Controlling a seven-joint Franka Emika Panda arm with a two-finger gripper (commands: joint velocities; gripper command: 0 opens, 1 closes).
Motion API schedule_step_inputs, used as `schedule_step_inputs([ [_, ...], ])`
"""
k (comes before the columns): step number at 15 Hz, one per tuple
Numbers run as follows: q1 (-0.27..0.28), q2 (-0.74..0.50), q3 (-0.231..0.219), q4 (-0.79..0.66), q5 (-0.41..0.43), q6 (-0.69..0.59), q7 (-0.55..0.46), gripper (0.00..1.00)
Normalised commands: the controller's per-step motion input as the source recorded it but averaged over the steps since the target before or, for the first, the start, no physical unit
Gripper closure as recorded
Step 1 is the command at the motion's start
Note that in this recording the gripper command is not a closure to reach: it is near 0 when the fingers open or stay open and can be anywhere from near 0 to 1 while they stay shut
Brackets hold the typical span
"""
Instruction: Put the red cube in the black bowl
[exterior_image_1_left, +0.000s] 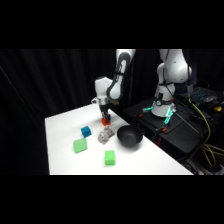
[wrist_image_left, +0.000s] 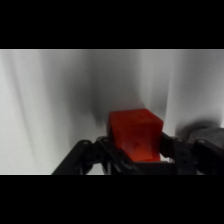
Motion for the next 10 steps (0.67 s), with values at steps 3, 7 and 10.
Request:
schedule_step_inputs([
  [3,0.303,-0.31,-0.286,-0.03,-0.287,-0.26,0.42,1.0],
  [7,0.375,-0.52,-0.278,-0.01,-0.335,-0.54,0.49,1.0],
  [10,0.216,-0.57,-0.121,0.01,-0.22,-0.61,0.3,1.0],
])
